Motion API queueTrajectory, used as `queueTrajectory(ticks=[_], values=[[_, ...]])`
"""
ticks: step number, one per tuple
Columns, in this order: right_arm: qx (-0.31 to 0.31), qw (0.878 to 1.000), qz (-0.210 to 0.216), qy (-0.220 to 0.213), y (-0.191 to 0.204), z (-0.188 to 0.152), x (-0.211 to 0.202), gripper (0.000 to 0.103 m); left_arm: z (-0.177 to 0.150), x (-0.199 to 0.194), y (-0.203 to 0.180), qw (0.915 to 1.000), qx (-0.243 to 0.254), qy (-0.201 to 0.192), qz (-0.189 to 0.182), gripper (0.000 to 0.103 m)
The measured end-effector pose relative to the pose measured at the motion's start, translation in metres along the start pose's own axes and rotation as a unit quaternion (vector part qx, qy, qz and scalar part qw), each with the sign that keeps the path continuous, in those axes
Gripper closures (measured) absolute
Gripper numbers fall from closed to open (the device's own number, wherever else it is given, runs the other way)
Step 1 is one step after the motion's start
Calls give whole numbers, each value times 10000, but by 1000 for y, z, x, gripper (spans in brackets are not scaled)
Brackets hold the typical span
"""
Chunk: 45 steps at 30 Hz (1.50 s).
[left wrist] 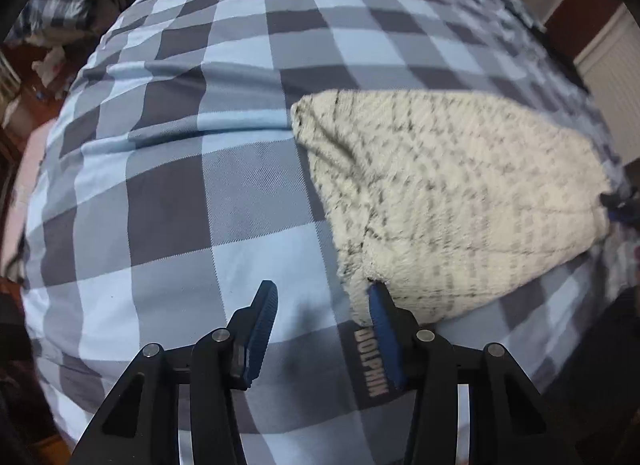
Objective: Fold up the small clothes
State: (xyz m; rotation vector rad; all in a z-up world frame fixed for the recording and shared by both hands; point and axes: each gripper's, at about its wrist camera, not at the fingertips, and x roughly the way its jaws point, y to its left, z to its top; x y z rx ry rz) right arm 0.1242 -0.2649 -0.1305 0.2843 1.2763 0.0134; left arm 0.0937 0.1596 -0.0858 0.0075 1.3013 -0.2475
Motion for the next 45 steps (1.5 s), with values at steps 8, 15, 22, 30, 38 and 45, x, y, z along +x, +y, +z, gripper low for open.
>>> queueTrajectory(ticks=[8, 15, 22, 30, 38, 45], values=[[-95, 9999, -81, 14, 7, -1, 4, 1, 7, 1, -4, 9991, -101, -128, -384, 57], [-165, 9997, -190, 14, 9, -2, 5, 1, 7, 10, -32, 9987, 378, -76, -329, 79], [-198, 9995, -244, 23, 9, 0, 9, 1, 1, 5, -13, 9961, -716, -2, -513, 87], [-596, 9960, -651, 101, 14, -4, 16, 1, -13, 0, 14, 9819, -1842, -43, -444, 96], [-887, 9880, -1004, -771, 28, -7, -18, 1, -20, -40, 32, 9725, -1858, -726, 1202, 98], [-2356, 9702, 113, -548, 90, -22, -5, 1, 17, 4, -81, 9975, -320, -569, -261, 97]])
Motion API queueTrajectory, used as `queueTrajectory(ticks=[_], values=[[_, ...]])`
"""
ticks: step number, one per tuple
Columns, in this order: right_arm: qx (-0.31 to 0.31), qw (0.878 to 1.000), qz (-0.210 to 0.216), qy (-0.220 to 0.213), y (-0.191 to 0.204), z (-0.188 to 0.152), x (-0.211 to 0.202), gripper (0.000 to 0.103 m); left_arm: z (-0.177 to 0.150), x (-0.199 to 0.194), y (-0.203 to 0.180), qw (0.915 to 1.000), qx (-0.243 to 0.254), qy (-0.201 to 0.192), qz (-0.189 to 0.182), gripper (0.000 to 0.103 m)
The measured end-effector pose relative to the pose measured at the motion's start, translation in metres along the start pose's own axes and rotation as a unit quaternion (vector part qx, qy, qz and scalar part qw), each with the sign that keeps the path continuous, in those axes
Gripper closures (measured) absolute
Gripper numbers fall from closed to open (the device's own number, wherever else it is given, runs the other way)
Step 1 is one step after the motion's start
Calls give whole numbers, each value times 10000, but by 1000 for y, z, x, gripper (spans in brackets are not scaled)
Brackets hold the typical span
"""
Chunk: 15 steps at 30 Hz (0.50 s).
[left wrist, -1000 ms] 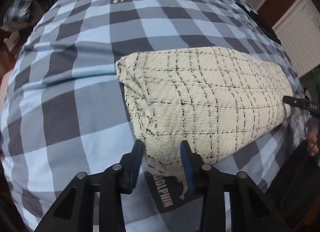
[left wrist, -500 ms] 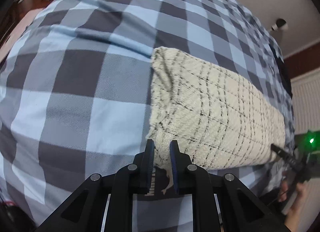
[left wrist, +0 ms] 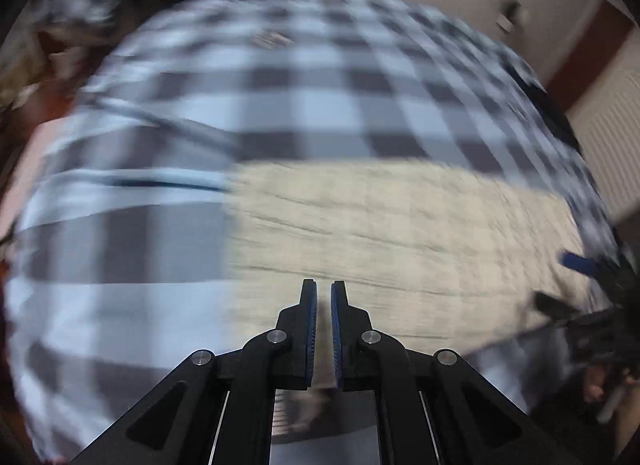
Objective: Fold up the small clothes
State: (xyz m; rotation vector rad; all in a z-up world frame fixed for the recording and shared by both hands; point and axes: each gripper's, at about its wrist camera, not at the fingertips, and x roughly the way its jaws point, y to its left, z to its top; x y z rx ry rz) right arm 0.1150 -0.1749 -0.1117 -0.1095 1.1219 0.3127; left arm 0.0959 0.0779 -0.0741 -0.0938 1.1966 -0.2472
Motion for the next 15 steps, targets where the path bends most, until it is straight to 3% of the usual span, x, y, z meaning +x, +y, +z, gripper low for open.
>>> queueTrajectory(ticks=[3, 4, 6, 8, 10, 12, 13, 14, 15], values=[[89, 9989, -13, 466, -14, -1, 22, 1, 0, 30, -2, 9994, 2, 350, 21, 97], [378, 9971, 275, 608, -28, -2, 27, 1, 0, 32, 3, 9993, -42, 368, -61, 97], [884, 9928, 418, 690, -47, -5, 27, 1, 1, 31, 14, 9992, -162, 331, -127, 97], [1437, 9872, -160, 672, -75, -12, 22, 1, -1, 25, 29, 9987, -344, 225, 303, 98], [2199, 9690, -797, 796, -118, -25, 19, 1, -6, 21, 41, 9976, -558, 212, 359, 98], [2995, 9515, -203, 676, -151, -39, 13, 2, -12, 13, 45, 9955, -436, 184, 823, 97], [3316, 9420, -16, 514, -164, -45, 6, 3, -15, 7, 40, 9875, -189, 126, 1557, 95], [3460, 9372, -69, 431, -171, -48, 0, 8, -17, 1, 36, 9740, 63, 40, 2266, 95], [3497, 9359, -178, 386, -174, -51, -4, 17, -18, -4, 34, 9643, 229, -62, 2637, 95]])
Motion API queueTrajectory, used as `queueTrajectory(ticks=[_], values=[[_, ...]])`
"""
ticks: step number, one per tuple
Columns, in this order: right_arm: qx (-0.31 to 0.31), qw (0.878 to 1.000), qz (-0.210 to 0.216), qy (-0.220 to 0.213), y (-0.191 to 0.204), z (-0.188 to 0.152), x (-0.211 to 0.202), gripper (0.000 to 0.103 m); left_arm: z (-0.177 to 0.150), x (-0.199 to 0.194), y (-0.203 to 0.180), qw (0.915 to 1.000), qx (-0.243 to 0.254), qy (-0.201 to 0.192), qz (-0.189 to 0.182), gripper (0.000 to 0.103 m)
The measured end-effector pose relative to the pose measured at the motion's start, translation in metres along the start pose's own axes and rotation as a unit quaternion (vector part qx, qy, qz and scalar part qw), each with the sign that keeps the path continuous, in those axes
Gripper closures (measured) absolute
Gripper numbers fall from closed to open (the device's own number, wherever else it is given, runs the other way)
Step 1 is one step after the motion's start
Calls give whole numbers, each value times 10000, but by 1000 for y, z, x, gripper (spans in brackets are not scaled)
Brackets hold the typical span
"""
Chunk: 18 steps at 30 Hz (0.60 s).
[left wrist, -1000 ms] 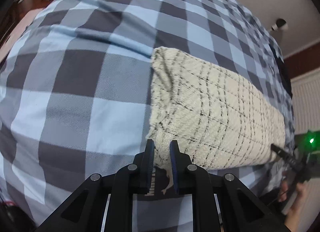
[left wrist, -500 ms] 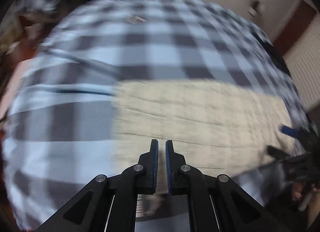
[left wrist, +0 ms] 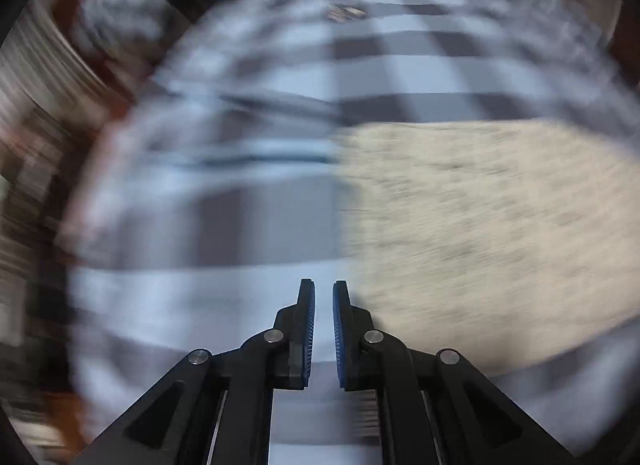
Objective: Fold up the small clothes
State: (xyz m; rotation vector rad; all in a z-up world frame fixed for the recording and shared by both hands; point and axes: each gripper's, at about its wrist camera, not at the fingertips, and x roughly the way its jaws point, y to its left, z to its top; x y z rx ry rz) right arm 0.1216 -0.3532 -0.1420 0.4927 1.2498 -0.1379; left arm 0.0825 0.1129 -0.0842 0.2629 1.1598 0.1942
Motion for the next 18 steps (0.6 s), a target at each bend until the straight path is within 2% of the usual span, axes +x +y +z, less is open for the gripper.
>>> queueTrajectory(ticks=[1, 2, 3, 4, 5, 7, 10, 12, 15, 18], values=[[7, 9999, -122, -95, -3, -2, -5, 21, -2, -8, 3, 10000, -13, -91, -33, 95], [-12, 9981, -562, -248, -4, -5, -10, 22, -3, -19, 11, 9989, -194, -169, -387, 95], [-23, 9927, -1141, -386, -4, -7, -15, 20, -5, -28, 18, 9966, -396, -235, -684, 95], [39, 9824, -1785, -555, -9, -7, -23, 20, -7, -38, 24, 9941, -572, -322, -858, 95], [122, 9814, -1811, -620, -12, -7, -27, 20, -10, -48, 28, 9928, -646, -456, -901, 95], [395, 9897, -1263, -540, -25, -9, -32, 20, -14, -63, 22, 9900, -570, -679, -1094, 95], [659, 9950, -753, -31, -32, -14, -25, 20, -19, -78, 14, 9762, -503, -718, -1984, 95], [742, 9958, -512, 187, -28, -26, -28, 20, -22, -85, 5, 9746, -468, -735, -2065, 95], [798, 9955, -326, 401, -32, -44, -38, 20, -29, -96, -2, 9763, -294, -846, -1971, 95], [934, 9942, -272, 459, -38, -50, -48, 20, -31, -96, -4, 9713, -406, -682, -2243, 95]])
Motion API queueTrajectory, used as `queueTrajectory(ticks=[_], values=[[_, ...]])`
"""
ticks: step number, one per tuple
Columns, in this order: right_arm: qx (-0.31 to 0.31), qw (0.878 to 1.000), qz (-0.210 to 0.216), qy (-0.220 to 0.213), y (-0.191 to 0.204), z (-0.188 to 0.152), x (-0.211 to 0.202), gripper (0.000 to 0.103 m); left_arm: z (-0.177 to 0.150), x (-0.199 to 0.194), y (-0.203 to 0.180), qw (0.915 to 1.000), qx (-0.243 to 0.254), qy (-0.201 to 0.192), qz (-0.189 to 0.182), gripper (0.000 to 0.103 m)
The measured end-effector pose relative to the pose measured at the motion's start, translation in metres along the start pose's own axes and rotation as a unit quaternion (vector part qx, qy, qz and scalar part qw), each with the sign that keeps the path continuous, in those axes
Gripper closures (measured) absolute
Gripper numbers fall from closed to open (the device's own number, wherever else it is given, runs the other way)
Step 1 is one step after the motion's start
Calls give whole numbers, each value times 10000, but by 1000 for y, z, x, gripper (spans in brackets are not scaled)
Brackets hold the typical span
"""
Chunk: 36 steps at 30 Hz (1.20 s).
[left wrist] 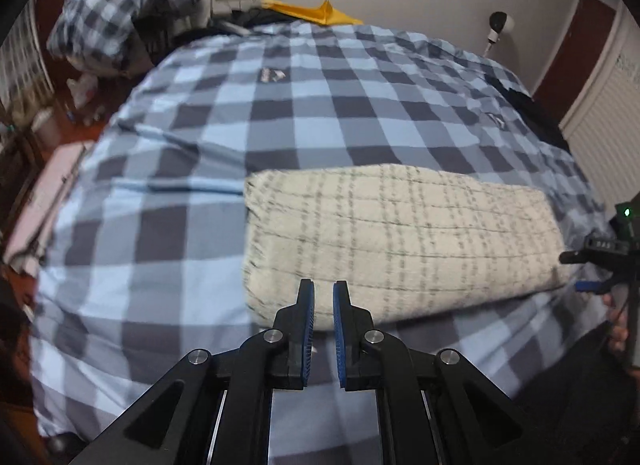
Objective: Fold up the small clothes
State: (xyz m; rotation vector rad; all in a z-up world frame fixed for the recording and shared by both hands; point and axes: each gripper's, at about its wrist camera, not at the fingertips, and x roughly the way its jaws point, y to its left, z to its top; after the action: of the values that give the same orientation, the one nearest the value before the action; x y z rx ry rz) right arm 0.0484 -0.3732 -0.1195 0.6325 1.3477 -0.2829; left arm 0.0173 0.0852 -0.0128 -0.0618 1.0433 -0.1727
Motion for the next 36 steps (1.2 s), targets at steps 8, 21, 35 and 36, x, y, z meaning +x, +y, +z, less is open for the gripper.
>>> queueTrajectory(ticks=[8, 21, 35, 36], values=[[753, 9969, 153, 159, -20, 6, 11, 20, -6, 33, 24, 9957, -599, 691, -116, 95], [951, 9928, 480, 538, -21, 25, 47, 20, -3, 47, 12, 9964, -593, 600, 129, 0], [416, 9981, 340, -291, -13, 24, 14, 62, -8, 62, 24, 9921, -386, 824, 864, 0], [373, 9977, 382, -409, -9, 20, 11, 64, -9, 62, 26, 9917, -396, 827, 897, 0]])
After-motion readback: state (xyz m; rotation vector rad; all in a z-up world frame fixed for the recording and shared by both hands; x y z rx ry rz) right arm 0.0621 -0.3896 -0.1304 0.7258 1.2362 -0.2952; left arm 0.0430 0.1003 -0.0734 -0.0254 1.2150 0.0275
